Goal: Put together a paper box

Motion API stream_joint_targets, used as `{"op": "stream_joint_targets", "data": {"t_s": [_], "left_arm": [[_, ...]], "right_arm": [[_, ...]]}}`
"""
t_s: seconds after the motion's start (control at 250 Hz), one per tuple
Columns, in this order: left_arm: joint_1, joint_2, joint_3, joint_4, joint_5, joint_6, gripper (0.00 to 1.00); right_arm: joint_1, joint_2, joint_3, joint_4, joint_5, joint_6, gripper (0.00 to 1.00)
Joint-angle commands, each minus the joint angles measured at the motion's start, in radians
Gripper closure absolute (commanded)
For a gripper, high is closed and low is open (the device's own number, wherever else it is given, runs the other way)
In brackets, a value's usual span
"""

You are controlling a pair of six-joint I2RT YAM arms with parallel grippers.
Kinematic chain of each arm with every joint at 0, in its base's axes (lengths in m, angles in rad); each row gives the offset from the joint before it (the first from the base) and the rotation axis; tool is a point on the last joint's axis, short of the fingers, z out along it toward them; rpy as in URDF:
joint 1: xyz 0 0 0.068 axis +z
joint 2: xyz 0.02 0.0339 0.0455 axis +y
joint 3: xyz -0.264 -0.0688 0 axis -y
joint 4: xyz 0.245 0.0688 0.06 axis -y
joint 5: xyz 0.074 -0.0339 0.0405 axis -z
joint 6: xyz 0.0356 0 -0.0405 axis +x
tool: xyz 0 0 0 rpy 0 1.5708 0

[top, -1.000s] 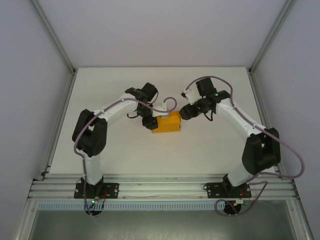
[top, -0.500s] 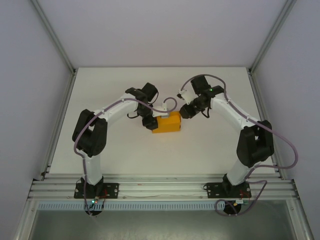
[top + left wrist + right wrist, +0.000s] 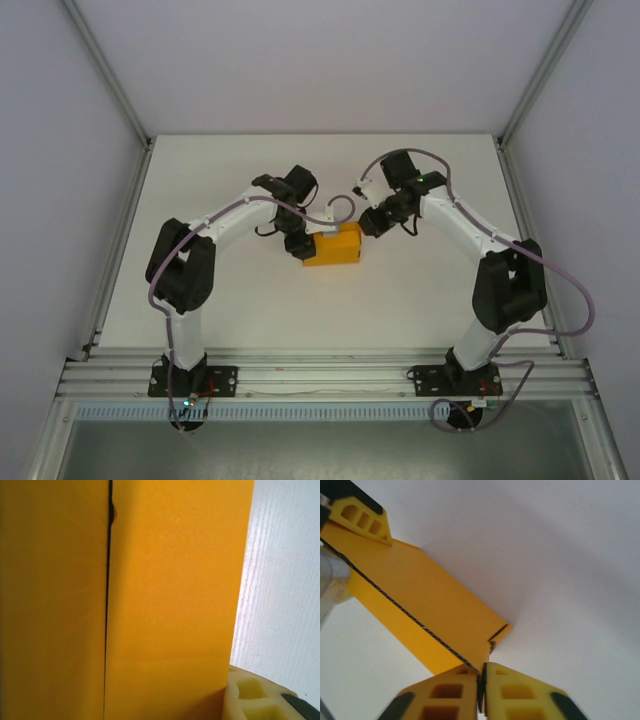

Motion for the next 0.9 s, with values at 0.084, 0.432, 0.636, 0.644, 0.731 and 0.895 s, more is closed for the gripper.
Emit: {"op": "stream_joint_targets", "data": {"t_s": [0.084, 0.432, 0.636, 0.644, 0.731, 0.895], "left_arm": [[-0.015, 0.008, 0.017, 0.007, -0.009, -0.033, 0.62], [-0.017, 0.002, -0.007, 0.069, -0.01, -0.085, 0.62], [-0.017, -0.003, -0.018, 0.079, -0.018, -0.098, 0.61], [-0.017, -0.003, -0.018, 0.08, -0.019, -0.099, 0.61], [-0.017, -0.002, -0.017, 0.08, -0.02, -0.103, 0.61], [-0.017, -0.003, -0.023, 0.084, -0.028, -0.104, 0.61]], "right_arm": [[0.008, -0.021, -0.011, 0.054, 0.009, 0.139, 1.0], [0.177, -0.198, -0.379, 0.552, 0.407, 0.723, 1.0], [0.223, -0.202, -0.463, 0.621, 0.522, 0.779, 1.0], [0.225, -0.201, -0.464, 0.62, 0.524, 0.781, 1.0], [0.244, -0.194, -0.482, 0.619, 0.55, 0.787, 1.0], [0.27, -0.203, -0.524, 0.541, 0.669, 0.701, 1.0]]}}
